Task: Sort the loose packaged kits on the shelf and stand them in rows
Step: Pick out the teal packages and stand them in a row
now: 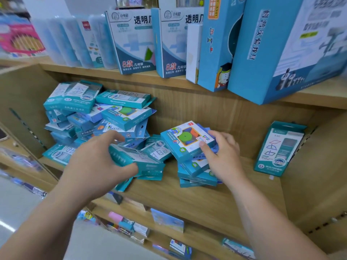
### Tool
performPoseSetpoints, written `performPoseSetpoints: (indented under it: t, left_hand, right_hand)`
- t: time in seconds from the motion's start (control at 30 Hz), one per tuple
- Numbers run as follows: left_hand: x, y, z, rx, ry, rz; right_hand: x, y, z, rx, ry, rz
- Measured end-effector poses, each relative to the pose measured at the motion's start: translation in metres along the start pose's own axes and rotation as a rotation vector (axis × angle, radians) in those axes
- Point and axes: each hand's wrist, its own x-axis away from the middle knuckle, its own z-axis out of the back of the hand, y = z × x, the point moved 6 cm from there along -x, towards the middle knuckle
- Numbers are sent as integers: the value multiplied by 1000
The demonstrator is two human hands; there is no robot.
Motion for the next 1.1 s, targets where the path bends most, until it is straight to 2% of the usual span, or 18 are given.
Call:
performPoseSetpoints:
  t: [0.07, 0.13, 0.23, 0.27, 0.33, 0.5, 0.6, 0.67, 0.77, 0.87, 0.97, 1.1]
  left_hand:
    - [-1, 13, 22, 32, -81, -70]
    - [-4, 31, 38, 61, -144, -179]
    - [-6, 68, 46, 118, -271, -353]
    - [-6, 81, 45, 123, -309, -417]
    - [-9, 103, 37, 142, -368, -520]
    - [-19, 146, 6, 261, -514, -705]
    - [-30, 170, -17, 447, -609, -746]
    - [-39, 187, -34, 562, -626, -726]
    - [-55, 210, -66, 600, -541, -661]
    - [-69, 230, -106, 451, -379, -584]
    - [-81, 246, -150, 333, -355, -506]
    - [-97, 260, -198, 430, -455, -395]
  right_hand:
    - [5, -28, 8, -25, -23, 149]
    - [14, -59, 12, -109, -191, 288]
    - [34, -86, 10, -273, -589, 345]
    - [39, -88, 10, -313, -656, 356]
    - [43, -83, 15, -409, -680, 346]
    - [50, -47, 40, -565, -595, 238]
    - [53, -18, 59, -679, -491, 135]
    - [52, 2, 71, -706, -348, 65]
    - [46, 39, 86, -672, -46, -35]
    - [42, 66, 98, -647, 203, -110]
    - [38, 81, 101, -620, 299, -191]
    - [31, 105, 97, -391, 368, -252]
